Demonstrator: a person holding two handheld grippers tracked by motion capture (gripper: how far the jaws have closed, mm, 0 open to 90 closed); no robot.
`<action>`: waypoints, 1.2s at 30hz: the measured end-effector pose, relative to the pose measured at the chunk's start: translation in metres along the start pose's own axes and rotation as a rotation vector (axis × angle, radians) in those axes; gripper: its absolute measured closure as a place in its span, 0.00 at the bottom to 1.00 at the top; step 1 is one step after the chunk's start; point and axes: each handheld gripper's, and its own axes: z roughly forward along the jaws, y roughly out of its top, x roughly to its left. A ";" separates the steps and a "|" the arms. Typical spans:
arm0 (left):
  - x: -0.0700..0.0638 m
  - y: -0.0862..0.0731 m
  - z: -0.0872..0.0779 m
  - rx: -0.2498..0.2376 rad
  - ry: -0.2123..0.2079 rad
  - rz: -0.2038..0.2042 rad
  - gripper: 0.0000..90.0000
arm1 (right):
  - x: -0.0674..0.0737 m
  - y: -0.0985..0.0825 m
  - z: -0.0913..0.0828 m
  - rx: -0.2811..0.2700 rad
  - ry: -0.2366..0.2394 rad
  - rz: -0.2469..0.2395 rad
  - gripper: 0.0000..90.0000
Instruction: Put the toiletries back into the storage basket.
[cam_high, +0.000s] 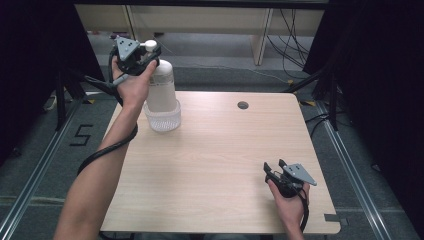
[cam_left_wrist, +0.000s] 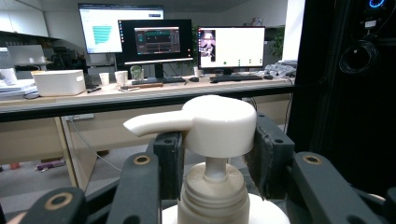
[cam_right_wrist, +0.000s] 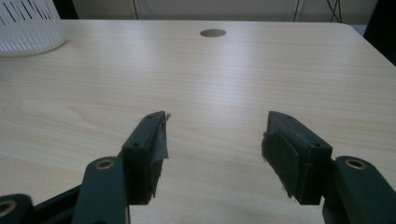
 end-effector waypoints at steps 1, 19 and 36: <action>0.000 0.000 0.000 0.000 0.000 0.000 0.66 | 0.000 0.000 0.000 0.000 0.000 0.000 0.44; 0.005 -0.012 0.015 0.027 0.019 -0.008 0.66 | -0.001 0.000 0.000 -0.001 -0.002 -0.020 0.44; 0.007 -0.026 0.025 0.049 0.028 -0.017 0.66 | 0.001 0.000 0.000 0.007 0.007 0.009 0.44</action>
